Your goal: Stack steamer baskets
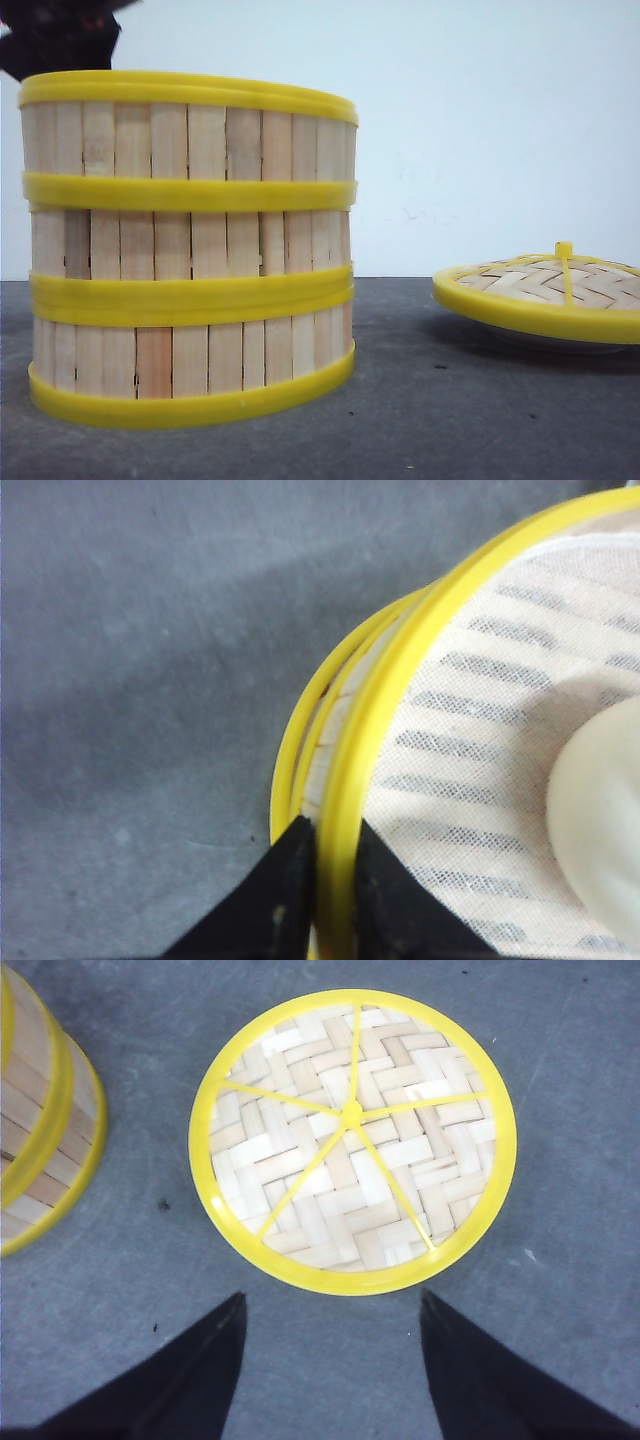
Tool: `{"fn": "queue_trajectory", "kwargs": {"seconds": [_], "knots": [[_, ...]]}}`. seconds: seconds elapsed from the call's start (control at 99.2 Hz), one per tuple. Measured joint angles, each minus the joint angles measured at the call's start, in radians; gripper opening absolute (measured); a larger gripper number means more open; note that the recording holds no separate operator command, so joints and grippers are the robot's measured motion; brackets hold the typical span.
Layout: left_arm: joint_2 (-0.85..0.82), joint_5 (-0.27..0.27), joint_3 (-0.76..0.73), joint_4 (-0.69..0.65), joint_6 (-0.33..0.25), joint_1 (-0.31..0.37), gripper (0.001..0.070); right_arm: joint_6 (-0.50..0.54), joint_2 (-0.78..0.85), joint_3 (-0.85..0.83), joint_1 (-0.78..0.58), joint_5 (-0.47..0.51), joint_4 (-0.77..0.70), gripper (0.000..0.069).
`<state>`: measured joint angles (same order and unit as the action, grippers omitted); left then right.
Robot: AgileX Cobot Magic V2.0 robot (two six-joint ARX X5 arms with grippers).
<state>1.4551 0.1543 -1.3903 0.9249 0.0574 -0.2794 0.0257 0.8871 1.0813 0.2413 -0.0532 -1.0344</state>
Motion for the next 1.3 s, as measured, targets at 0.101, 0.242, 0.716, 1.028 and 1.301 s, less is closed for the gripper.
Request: {"fn": "queue_trajectory", "kwargs": {"seconds": [0.101,0.242,0.716,1.028,1.301], "knots": [[0.019,0.002,0.000,-0.016,-0.002,0.003,0.0025,0.000,0.000,0.000,0.000,0.000,0.000,0.0331],[0.033,-0.002,0.000,-0.034,-0.006,0.002,0.0025,0.000,0.000,0.000,0.000,0.000,0.000,0.0331],[0.036,-0.044,0.000,-0.057,-0.006,0.007,0.0024,0.000,0.000,-0.002,0.000,0.000,0.000,0.0331],[0.036,-0.043,0.000,-0.071,-0.006,0.007,0.0025,0.000,0.000,-0.003,0.000,0.000,0.000,0.0331],[0.036,-0.048,0.000,-0.090,-0.006,0.010,0.0165,0.000,0.000,-0.003,0.000,0.001,0.000,0.0331]]}}
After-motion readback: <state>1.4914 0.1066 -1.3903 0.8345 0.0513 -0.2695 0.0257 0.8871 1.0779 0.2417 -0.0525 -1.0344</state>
